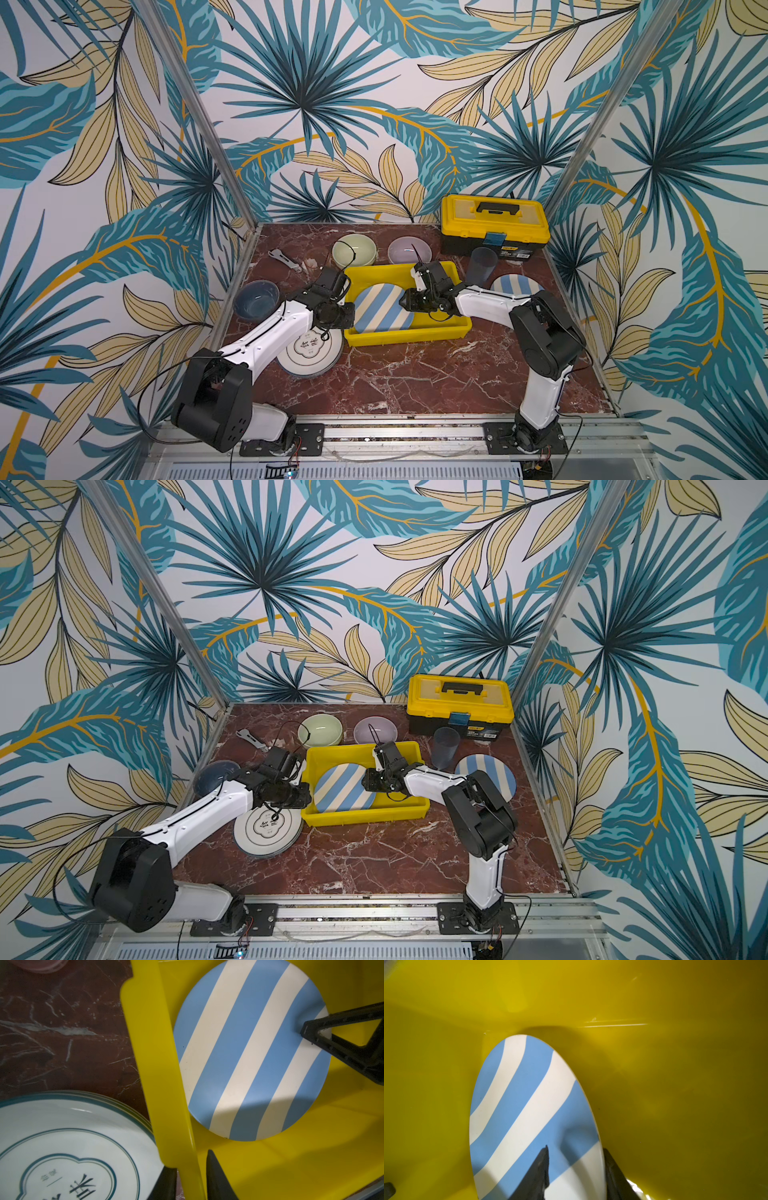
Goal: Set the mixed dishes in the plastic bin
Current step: 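Open the right gripper and draw it back from the bin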
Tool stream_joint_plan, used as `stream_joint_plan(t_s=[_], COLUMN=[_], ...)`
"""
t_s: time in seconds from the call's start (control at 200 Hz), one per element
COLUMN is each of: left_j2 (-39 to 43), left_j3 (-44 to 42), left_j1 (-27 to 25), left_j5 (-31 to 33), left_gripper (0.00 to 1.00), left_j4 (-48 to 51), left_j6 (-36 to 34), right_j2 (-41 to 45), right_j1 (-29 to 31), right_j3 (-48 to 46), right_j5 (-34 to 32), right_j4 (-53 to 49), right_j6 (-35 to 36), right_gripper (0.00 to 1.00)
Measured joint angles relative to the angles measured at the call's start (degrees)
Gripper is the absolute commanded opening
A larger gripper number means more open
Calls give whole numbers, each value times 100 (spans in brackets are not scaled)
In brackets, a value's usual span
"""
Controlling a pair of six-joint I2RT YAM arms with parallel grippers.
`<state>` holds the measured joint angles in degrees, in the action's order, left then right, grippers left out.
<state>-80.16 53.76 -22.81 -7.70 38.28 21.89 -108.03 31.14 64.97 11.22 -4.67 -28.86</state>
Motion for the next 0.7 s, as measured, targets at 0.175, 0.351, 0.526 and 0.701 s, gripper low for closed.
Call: stream_joint_plan(t_s=[0.175, 0.351, 0.526, 0.701], left_j2=[-2, 0, 0, 0], left_j3=[0, 0, 0, 0], left_j1=[-20, -31, -44, -48], left_j5=[17, 39, 63, 83], left_gripper=[26, 28, 37, 40], left_j4=[0, -4, -20, -35], left_j6=[-2, -7, -63, -107], right_j2=[116, 564, 1331, 2236], right_j1=[4, 4, -42, -424], right_j3=[2, 20, 234, 306], right_j5=[-234, -472, -656, -605], right_j4=[-328, -839, -1491, -2009], right_j6=[129, 278, 321, 275], right_gripper=[59, 70, 67, 60])
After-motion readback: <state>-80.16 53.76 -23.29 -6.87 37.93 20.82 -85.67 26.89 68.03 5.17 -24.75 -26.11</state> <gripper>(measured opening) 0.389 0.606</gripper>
